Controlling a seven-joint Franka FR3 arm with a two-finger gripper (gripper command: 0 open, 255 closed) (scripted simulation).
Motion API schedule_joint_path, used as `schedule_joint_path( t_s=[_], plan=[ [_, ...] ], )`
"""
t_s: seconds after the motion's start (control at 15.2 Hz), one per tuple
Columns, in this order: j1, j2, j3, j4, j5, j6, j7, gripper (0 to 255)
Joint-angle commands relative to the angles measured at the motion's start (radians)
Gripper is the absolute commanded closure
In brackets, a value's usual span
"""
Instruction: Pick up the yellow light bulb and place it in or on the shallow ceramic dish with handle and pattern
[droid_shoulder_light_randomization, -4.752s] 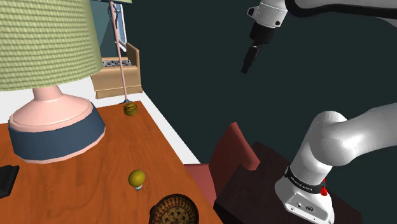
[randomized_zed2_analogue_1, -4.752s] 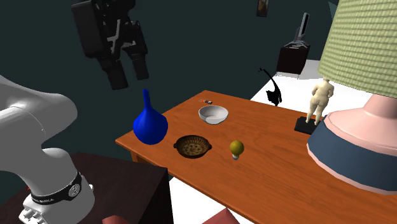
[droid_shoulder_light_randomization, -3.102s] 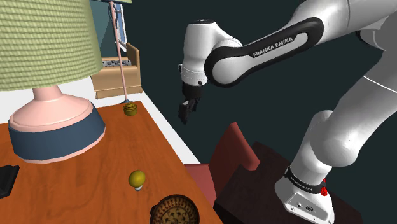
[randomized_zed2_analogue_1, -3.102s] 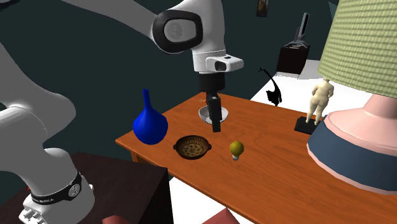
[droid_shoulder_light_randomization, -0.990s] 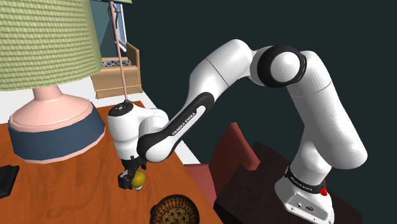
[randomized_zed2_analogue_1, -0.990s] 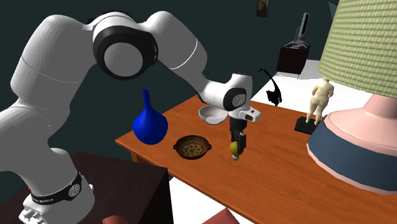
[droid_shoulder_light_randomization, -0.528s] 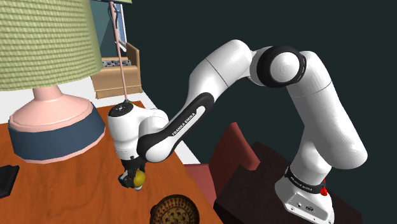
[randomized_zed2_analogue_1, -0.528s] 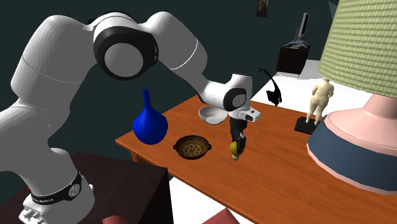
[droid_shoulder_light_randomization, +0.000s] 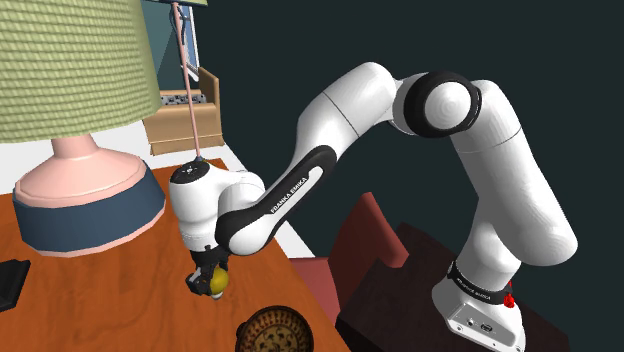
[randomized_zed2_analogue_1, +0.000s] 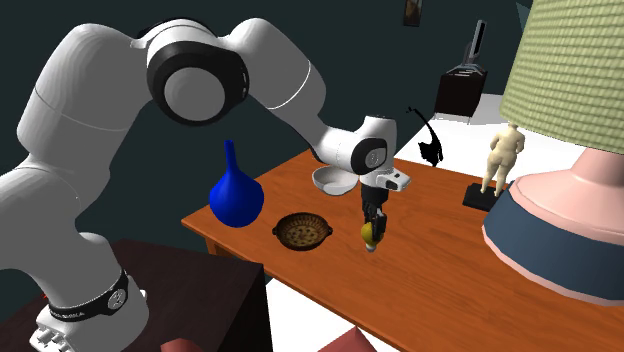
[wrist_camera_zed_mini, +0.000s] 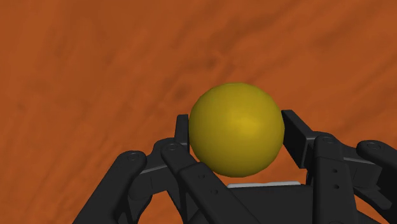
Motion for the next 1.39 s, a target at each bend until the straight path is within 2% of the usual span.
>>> schedule_joint_path(
  t_s=[0.0,1.32],
  plan=[
    [0.000,0.001,0.000,0.000,0.000,-0.001,0.000,255],
    [-0.037,-0.161,0.058,0.024,0.081,-0.178,-0.059,255]
  ],
)
